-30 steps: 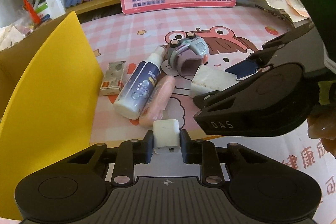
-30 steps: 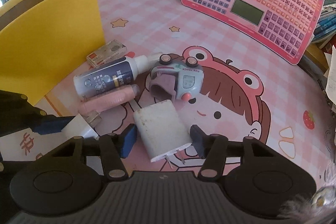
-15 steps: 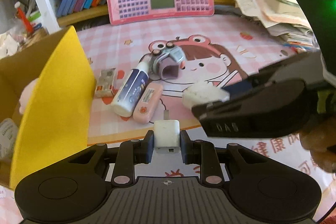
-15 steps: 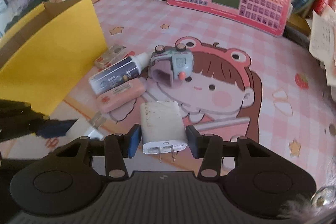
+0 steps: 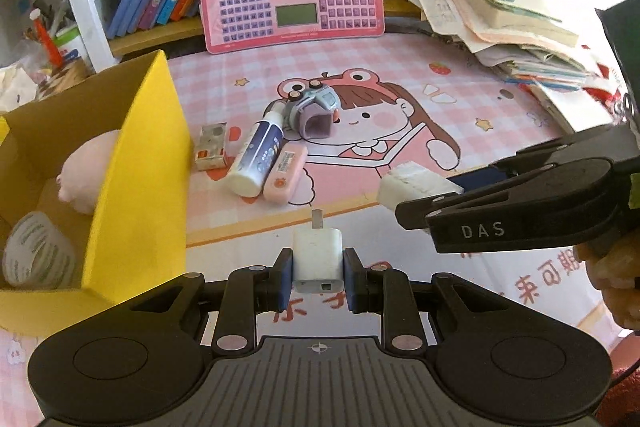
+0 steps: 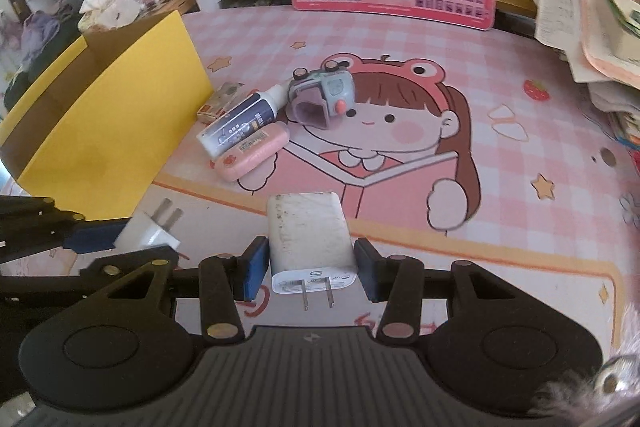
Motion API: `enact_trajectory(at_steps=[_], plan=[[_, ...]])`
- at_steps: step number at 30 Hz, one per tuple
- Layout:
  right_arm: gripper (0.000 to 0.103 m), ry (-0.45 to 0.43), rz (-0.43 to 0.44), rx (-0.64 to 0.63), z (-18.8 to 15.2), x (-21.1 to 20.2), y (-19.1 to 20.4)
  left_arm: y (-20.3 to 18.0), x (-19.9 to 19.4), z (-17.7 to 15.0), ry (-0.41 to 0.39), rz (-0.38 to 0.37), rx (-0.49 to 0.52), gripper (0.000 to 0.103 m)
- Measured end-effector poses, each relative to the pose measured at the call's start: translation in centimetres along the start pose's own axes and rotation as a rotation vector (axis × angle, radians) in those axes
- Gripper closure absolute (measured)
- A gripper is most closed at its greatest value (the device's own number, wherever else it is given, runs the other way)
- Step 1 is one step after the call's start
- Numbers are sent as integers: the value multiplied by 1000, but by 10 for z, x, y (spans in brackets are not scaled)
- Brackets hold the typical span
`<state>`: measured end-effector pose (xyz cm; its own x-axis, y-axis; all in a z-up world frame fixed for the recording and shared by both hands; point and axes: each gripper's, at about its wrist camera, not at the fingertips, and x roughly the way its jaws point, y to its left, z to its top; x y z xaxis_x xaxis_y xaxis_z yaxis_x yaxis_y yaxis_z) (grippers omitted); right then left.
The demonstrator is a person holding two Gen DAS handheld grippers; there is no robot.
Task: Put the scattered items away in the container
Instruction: 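Lift both chargers and carry them toward the yellow box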
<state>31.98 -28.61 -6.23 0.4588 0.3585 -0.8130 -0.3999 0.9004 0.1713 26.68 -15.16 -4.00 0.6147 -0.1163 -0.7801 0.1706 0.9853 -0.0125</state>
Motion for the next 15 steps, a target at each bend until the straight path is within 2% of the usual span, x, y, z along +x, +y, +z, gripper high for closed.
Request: enact_trajectory(at_steps=[15], plan=[[59, -95, -100, 74, -39, -60, 64, 38, -74, -44, -119, -110, 50, 79]])
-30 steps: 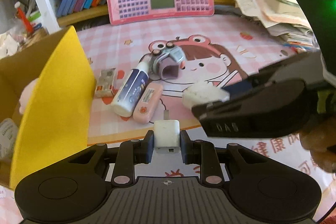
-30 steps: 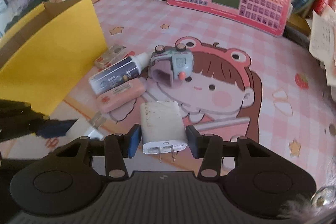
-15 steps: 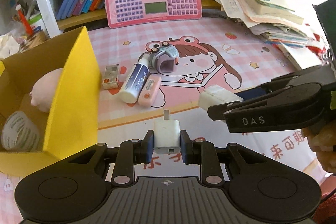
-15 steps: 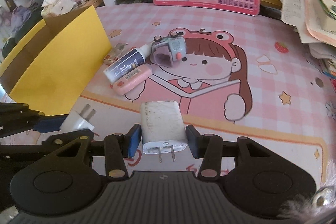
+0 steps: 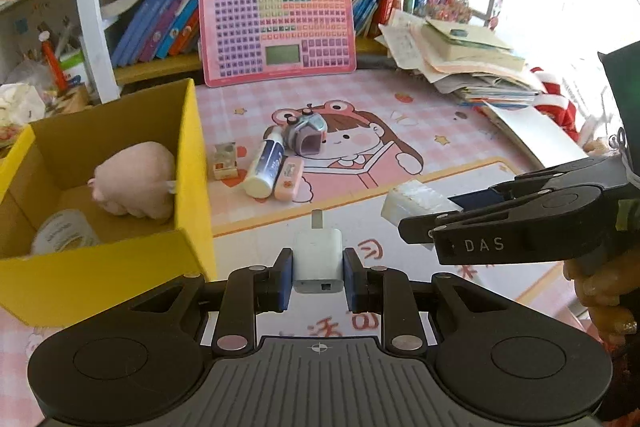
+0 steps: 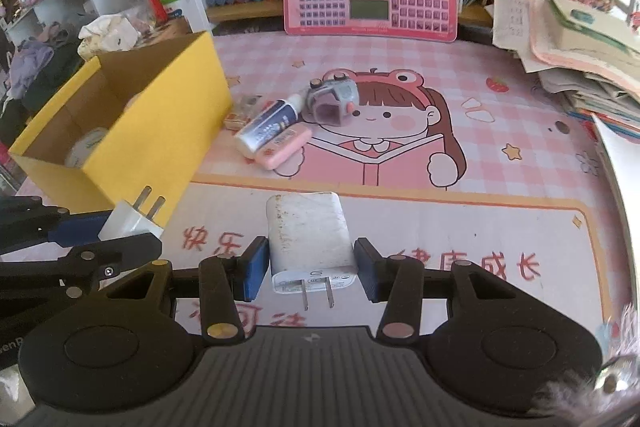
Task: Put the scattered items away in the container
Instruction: 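Lift both chargers and carry them toward the yellow box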
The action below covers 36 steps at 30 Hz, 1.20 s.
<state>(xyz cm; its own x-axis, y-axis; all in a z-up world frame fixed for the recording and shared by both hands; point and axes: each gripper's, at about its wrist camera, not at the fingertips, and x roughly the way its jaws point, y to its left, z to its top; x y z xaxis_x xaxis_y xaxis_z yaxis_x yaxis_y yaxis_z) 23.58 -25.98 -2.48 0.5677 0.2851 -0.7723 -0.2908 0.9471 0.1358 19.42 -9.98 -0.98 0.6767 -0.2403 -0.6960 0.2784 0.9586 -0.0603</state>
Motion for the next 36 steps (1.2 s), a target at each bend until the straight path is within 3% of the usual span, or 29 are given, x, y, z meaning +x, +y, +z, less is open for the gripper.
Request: enact_trajectory(at_steps=[19, 36], plan=[[59, 10, -8, -18, -82, -47, 111, 52, -95, -90, -14, -4, -72, 79], [59, 1, 48, -155, -92, -53, 191, 102, -137, -122, -73, 38, -155, 79]])
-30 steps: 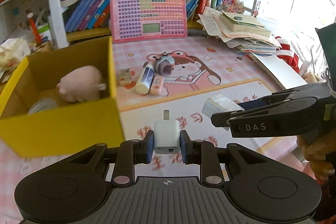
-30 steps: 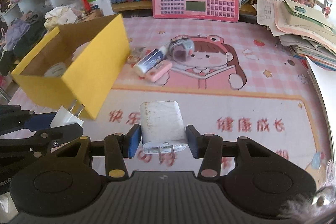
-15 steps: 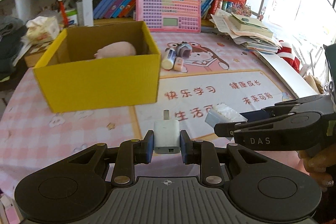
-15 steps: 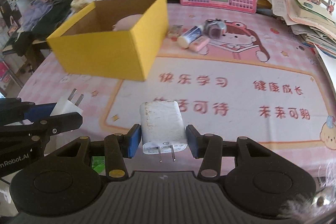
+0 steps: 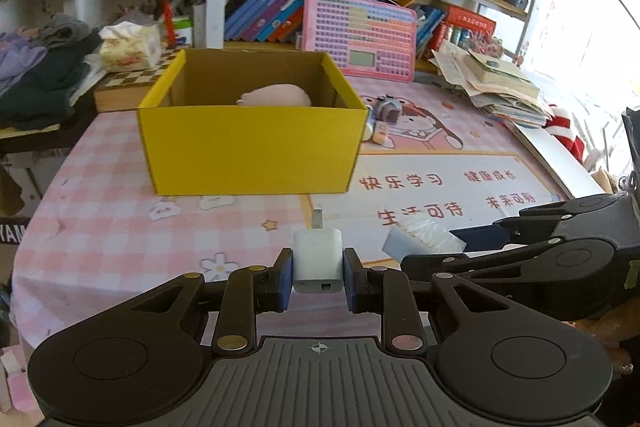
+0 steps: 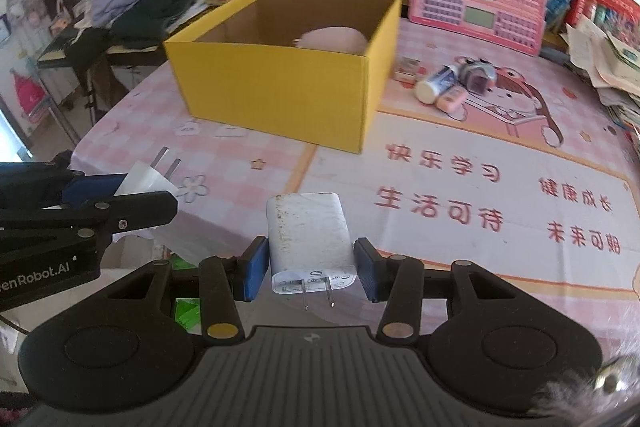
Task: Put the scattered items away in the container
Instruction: 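Lift both chargers and carry them toward the yellow box, then lower both held chargers into the yellow box beside the pig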
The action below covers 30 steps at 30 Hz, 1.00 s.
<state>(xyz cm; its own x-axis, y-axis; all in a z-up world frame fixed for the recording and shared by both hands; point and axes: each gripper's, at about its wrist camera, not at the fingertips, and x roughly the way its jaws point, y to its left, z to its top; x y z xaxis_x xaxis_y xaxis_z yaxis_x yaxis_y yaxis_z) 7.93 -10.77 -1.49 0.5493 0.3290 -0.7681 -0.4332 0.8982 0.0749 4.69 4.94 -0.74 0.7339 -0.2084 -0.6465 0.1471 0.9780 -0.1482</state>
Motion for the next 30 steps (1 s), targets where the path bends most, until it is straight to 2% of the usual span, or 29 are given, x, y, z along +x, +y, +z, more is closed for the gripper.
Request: enact_trajectory(at_steps=[14, 30], plan=[[59, -4, 51, -102, 15, 12, 44, 39, -19, -6, -40, 62, -70, 79], [59, -32, 58, -174, 37, 16, 49, 49, -15, 8, -85, 64, -129, 79]])
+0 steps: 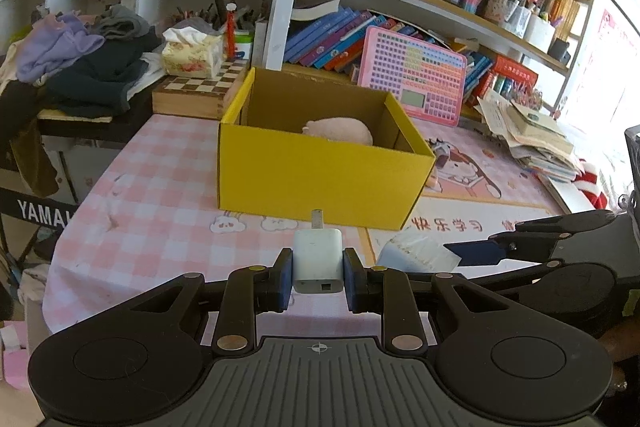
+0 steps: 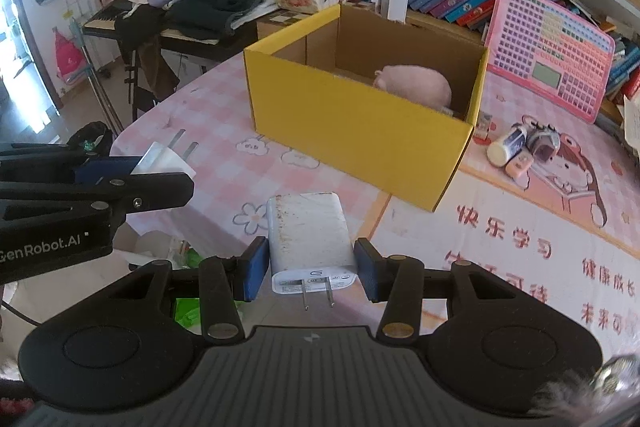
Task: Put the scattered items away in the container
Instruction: 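Lower both held chargers into the yellow box beside the pig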
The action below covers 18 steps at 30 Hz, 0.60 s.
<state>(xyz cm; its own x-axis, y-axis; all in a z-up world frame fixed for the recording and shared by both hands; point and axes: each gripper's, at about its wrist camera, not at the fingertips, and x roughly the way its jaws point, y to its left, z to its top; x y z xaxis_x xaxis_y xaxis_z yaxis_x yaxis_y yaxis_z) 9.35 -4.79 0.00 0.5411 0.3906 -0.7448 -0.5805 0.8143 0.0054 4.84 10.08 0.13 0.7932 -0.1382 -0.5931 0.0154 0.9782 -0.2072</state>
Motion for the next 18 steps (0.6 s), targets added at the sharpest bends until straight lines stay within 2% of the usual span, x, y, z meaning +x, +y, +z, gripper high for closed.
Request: enact_trajectory(at_steps=[6, 18], plan=[[59, -43, 4, 2, 23, 3, -19, 0, 13, 21, -31, 17, -8, 79], [59, -135, 32, -10, 100, 18, -71, -11, 59, 90, -116, 41, 38, 79]])
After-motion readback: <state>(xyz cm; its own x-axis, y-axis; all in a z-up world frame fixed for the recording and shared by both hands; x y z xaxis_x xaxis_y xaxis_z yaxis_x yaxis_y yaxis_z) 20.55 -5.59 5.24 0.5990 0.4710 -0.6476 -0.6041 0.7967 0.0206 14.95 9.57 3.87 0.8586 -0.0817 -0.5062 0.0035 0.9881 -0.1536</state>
